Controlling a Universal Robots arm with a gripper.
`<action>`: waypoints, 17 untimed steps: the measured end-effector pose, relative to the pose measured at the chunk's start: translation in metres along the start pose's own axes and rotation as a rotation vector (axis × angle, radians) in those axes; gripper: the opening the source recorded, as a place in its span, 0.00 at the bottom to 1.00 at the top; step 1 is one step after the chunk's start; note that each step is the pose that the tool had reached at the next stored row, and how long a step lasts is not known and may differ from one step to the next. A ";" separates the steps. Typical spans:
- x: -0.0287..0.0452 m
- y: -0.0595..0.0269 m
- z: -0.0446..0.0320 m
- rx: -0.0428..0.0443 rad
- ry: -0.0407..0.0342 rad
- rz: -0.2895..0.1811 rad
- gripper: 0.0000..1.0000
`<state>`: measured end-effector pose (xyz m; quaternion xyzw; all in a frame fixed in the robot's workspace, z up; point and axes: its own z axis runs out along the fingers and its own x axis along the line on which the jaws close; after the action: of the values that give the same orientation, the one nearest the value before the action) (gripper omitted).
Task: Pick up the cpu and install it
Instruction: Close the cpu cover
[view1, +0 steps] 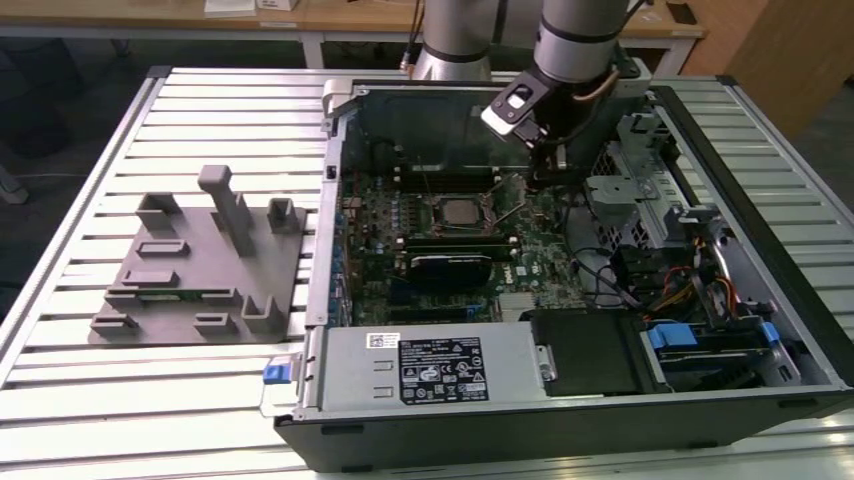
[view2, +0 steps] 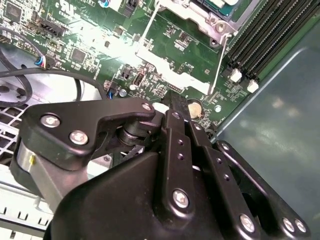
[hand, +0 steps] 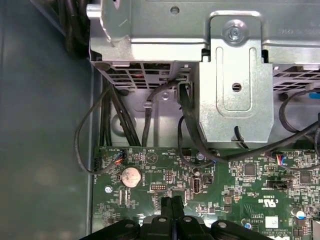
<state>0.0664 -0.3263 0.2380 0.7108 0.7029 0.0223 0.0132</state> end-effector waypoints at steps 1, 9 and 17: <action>-0.0011 -0.0004 0.0000 0.0000 0.0001 -0.001 0.11; -0.0037 -0.0024 0.0000 -0.0001 0.0001 -0.002 0.11; -0.0038 -0.0131 -0.0006 -0.0001 0.0001 -0.002 0.11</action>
<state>0.0532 -0.3299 0.2379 0.7101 0.7036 0.0223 0.0132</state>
